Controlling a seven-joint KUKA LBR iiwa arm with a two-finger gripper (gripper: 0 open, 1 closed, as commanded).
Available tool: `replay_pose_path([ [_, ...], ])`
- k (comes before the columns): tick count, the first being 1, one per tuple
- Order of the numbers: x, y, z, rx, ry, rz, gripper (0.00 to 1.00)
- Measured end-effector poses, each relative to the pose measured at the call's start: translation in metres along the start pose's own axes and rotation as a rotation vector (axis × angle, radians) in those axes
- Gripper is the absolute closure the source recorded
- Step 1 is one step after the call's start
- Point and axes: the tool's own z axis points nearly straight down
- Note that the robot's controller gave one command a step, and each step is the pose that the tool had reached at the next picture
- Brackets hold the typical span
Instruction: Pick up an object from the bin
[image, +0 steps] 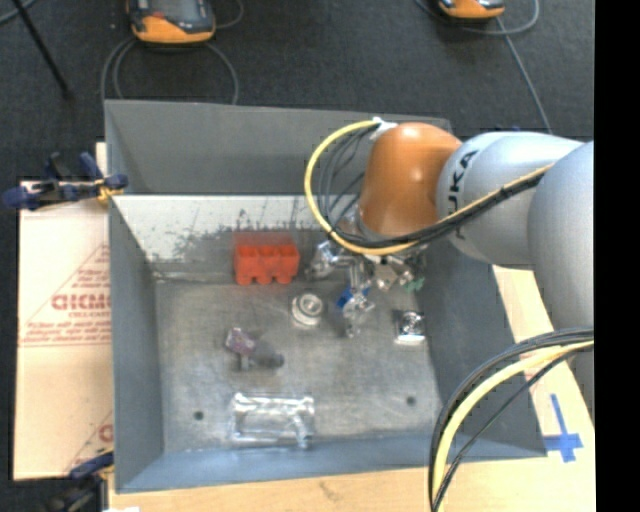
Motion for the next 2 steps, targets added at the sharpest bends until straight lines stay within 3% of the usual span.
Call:
replay_pose_path([
  [1,-0.0063,0.0044,0.0002,0.001,-0.001,-0.105,0.0],
  [2,-0.0069,-0.0013,-0.0001,0.002,-0.009,-0.377,0.0],
])
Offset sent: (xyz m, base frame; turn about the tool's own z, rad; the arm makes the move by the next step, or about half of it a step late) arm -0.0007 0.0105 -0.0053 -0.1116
